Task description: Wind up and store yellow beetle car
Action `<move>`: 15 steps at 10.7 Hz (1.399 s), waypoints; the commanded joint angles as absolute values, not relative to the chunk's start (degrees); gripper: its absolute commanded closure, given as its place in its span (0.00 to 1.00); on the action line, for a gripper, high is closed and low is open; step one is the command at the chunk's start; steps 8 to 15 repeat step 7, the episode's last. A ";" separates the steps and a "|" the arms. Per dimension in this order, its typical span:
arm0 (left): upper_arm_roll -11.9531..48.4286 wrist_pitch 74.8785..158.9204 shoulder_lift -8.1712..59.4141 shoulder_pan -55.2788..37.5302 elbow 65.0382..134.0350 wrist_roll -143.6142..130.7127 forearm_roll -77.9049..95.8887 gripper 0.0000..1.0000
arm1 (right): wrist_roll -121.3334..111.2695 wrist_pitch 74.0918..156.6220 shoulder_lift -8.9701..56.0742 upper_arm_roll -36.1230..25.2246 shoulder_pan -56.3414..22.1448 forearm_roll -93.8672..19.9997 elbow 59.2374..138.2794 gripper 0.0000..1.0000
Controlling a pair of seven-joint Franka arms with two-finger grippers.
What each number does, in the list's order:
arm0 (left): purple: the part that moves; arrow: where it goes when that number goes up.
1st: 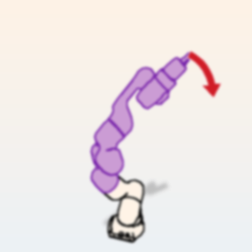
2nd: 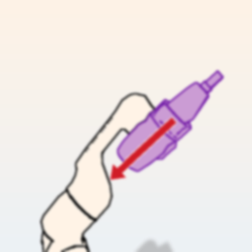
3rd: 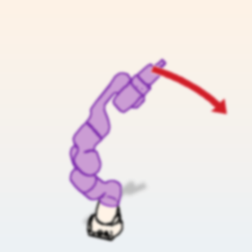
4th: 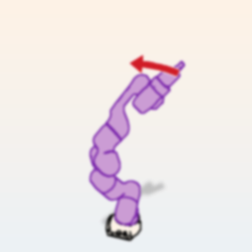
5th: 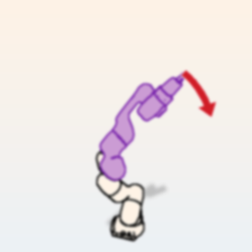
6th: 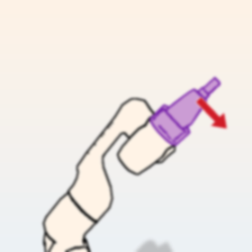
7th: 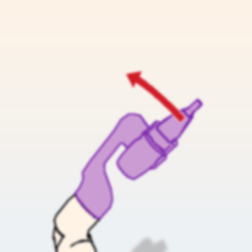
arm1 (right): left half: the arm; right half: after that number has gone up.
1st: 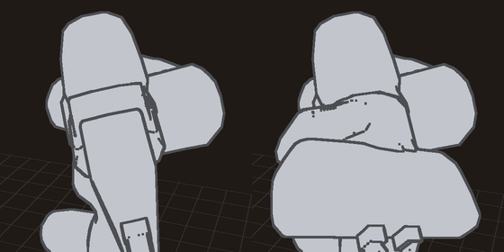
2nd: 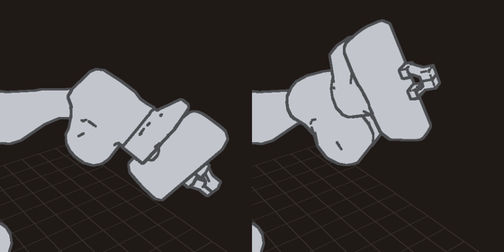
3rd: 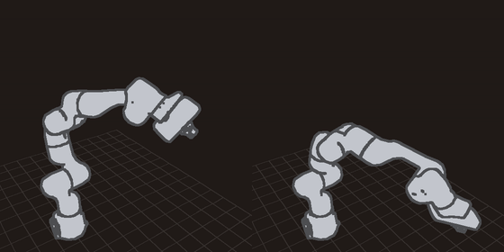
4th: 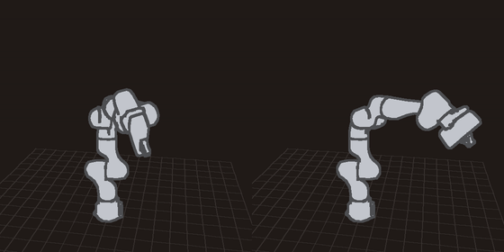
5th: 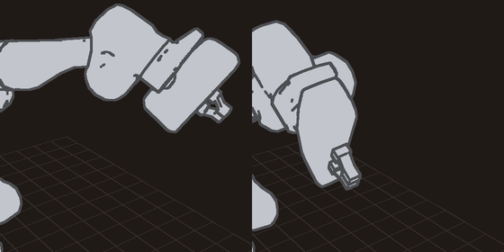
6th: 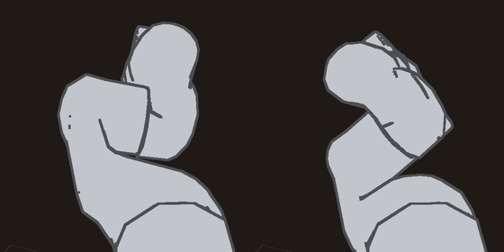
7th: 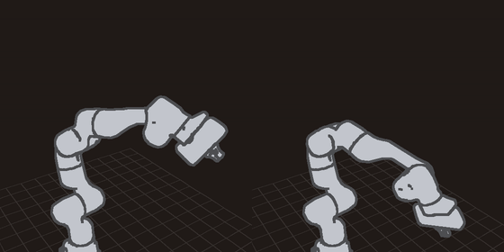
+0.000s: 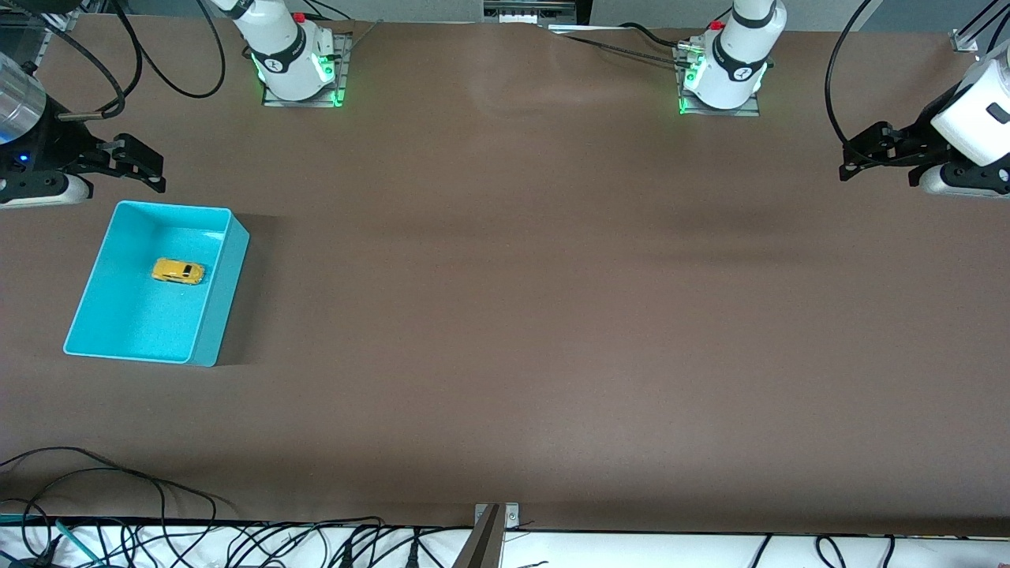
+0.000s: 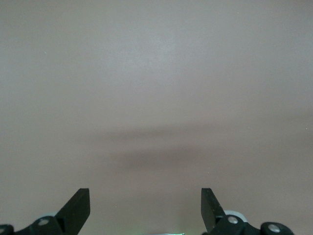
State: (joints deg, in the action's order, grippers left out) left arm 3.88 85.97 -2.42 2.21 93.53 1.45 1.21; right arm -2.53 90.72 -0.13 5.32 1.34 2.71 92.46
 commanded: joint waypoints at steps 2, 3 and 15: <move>4.04 84.46 -1.58 2.55 91.58 1.05 1.93 0.00 | -1.49 88.59 0.70 0.28 -3.41 3.61 90.35 0.00; 4.04 84.46 -1.58 2.55 91.58 1.05 1.93 0.00 | -1.49 88.59 0.70 -0.17 -3.69 3.60 90.35 0.00; 4.04 84.46 -1.58 2.55 91.58 1.14 1.93 0.00 | -1.58 88.51 0.70 -0.18 -3.43 3.34 90.44 0.00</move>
